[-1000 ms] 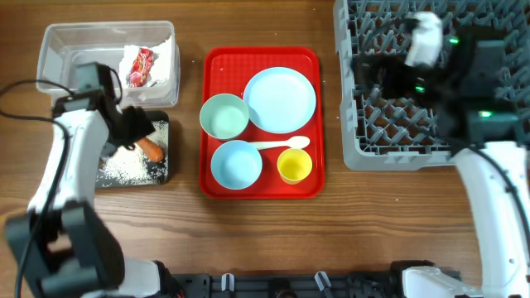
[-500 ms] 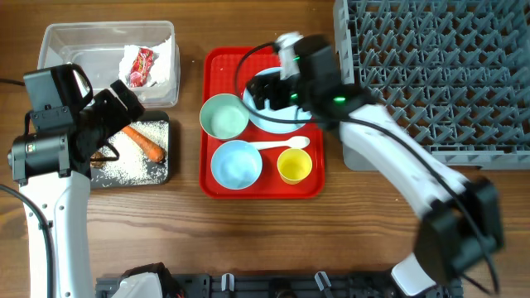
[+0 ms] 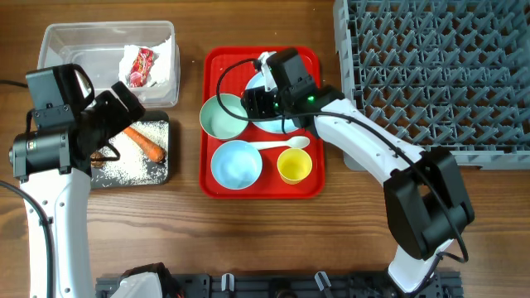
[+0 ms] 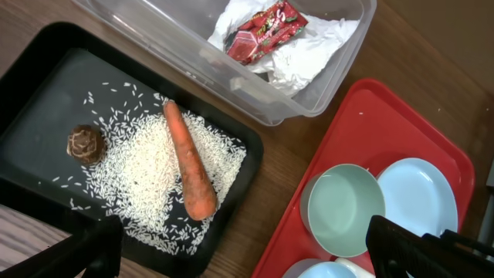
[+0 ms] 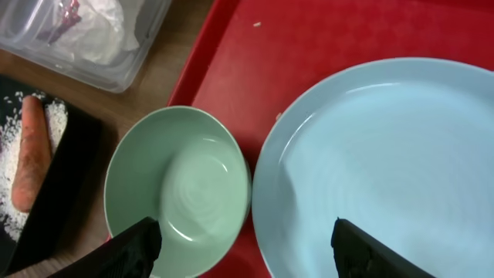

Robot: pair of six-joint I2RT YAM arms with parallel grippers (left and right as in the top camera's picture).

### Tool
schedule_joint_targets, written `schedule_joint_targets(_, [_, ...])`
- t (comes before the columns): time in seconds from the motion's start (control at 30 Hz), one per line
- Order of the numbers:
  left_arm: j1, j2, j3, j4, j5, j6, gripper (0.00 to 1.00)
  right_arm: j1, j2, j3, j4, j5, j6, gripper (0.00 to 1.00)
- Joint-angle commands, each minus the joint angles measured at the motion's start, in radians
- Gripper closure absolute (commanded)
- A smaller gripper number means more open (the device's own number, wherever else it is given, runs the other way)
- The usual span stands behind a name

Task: Sort waste into correct bins and load items into the dishwasher rack
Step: 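Reach the right gripper to the green bowl and grasp its rim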

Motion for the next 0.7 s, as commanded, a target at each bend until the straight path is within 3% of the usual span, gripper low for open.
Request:
schedule_joint_targets(0.0, [0.000, 0.005, 0.008, -0.002, 0.016, -0.010, 0.00, 0.026, 0.044, 0.081, -0.061, 0.010, 0.051, 0.26])
schedule_joint_targets(0.1, [0.000, 0.005, 0.008, -0.001, 0.016, -0.010, 0.00, 0.060, 0.084, 0.136, -0.115, 0.023, 0.113, 0.26])
schedule_joint_targets(0.3, [0.000, 0.005, 0.008, -0.014, 0.016, -0.010, 0.00, 0.076, 0.169, 0.144, -0.165, 0.057, 0.302, 0.45])
schedule_joint_targets(0.4, [0.000, 0.005, 0.008, -0.023, 0.016, -0.010, 0.00, 0.061, 0.177, 0.144, -0.179, 0.047, 0.336, 0.46])
schedule_joint_targets(0.67, [0.000, 0.005, 0.008, -0.027, 0.016, -0.010, 0.00, 0.073, 0.193, 0.146, -0.154, 0.044, 0.332, 0.63])
